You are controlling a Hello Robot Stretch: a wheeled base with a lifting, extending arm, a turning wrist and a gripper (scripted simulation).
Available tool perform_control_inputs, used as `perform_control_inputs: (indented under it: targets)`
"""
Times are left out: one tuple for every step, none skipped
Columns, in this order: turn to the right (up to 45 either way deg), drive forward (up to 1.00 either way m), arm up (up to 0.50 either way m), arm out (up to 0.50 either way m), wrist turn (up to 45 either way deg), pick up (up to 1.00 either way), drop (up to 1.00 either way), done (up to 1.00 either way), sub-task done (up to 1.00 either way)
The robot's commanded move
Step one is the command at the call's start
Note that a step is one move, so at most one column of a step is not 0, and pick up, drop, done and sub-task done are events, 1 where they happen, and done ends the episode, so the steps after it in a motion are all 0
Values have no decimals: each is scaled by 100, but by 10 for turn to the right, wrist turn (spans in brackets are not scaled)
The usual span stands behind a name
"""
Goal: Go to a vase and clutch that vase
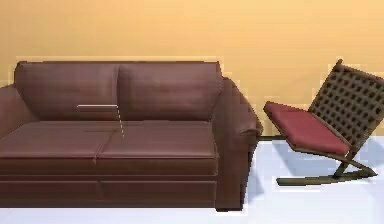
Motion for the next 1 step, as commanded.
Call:
perform_control_inputs:
  targets:
    - [-450,0,0,0,0,0,0,0,0]
